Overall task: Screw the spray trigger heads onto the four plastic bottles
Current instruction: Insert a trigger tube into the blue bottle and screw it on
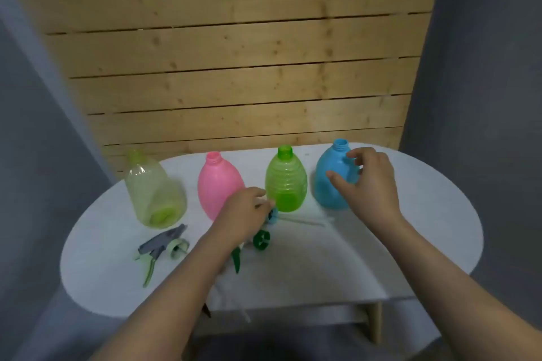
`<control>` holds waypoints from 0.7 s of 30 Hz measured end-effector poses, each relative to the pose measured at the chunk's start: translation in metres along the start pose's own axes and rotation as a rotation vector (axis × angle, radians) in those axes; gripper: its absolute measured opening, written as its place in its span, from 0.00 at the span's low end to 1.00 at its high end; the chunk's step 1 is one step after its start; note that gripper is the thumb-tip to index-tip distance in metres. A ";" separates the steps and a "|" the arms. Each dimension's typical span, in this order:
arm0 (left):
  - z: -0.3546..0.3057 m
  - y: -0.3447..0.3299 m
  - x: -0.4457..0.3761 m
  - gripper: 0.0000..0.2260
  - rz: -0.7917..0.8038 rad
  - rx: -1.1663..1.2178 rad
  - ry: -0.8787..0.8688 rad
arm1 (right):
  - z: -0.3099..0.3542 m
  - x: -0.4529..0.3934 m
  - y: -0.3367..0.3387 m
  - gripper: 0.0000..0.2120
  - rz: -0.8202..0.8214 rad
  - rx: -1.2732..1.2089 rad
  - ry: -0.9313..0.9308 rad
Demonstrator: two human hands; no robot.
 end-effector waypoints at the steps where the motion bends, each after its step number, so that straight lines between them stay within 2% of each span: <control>1: 0.001 0.000 -0.001 0.01 0.019 -0.014 -0.005 | -0.001 -0.002 -0.002 0.26 -0.011 0.002 -0.015; 5: 0.013 -0.005 -0.009 0.07 0.072 -0.037 0.028 | -0.006 -0.009 -0.006 0.35 -0.027 0.009 -0.044; 9: 0.017 -0.006 -0.012 0.11 0.069 -0.066 0.019 | -0.012 -0.015 -0.010 0.41 0.024 -0.017 -0.057; 21: 0.025 -0.014 -0.019 0.09 0.097 0.001 0.018 | -0.028 -0.032 -0.013 0.44 0.216 -0.122 -0.120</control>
Point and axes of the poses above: each hand's wrist, its own x-axis away from the middle knuckle, its own y-axis out of the back of the hand, z = x × y, the point moved 1 cm from there along -x, towards the middle knuckle, and after that the axes turned 15 degrees about z, right-handed, at the moved point
